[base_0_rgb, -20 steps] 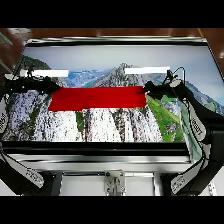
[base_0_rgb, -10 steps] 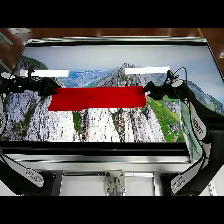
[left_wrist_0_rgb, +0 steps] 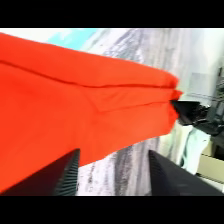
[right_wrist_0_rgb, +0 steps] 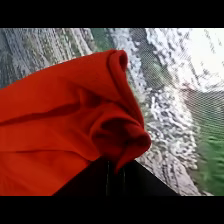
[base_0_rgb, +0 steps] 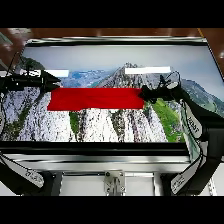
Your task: Fold the shirts.
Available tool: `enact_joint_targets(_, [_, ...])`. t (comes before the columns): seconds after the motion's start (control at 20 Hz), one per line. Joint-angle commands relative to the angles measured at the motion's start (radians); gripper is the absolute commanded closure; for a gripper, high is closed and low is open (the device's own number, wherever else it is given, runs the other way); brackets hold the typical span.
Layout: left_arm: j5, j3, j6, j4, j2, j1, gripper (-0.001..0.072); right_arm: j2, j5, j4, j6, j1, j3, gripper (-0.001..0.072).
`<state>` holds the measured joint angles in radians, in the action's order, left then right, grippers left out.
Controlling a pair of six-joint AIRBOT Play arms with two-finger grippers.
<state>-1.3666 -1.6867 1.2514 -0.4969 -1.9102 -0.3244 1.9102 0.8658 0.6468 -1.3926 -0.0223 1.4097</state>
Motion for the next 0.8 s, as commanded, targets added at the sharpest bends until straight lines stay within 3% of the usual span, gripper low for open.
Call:
enact_joint_targets(0.0, [0.000,0.000,-0.001,0.030,0.001,0.035,0.0341,-0.069,0.021,-0.010,0.076,-0.009,0.002,0.0653])
enact_joint_targets(0.05, [0.011,0.000,0.000,0.030,-0.002,0.061,0.0383,-0.106,0.022,-0.009,0.080,-0.017,0.002,0.0653])
enact_joint_targets(0.1, [0.019,0.000,-0.001,0.030,-0.006,0.092,0.0531,-0.150,0.028,-0.010,0.079,-0.026,0.002,0.0653])
enact_joint_targets(0.15, [0.033,0.000,-0.002,0.030,-0.012,0.132,0.0618,-0.195,0.042,-0.010,0.078,-0.033,0.002,0.0653])
enact_joint_targets(0.2, [0.058,0.000,-0.001,0.029,-0.019,0.182,0.0655,-0.235,0.062,-0.009,0.077,-0.039,0.002,0.0653])
enact_joint_targets(0.5, [0.216,0.000,0.000,0.030,-0.055,0.513,0.0670,-0.443,0.248,0.017,0.014,-0.044,0.002,0.0653])
enact_joint_targets(0.75, [0.298,0.000,0.021,0.029,-0.057,0.665,0.0670,-0.587,0.326,0.018,-0.031,-0.044,0.002,0.0653])
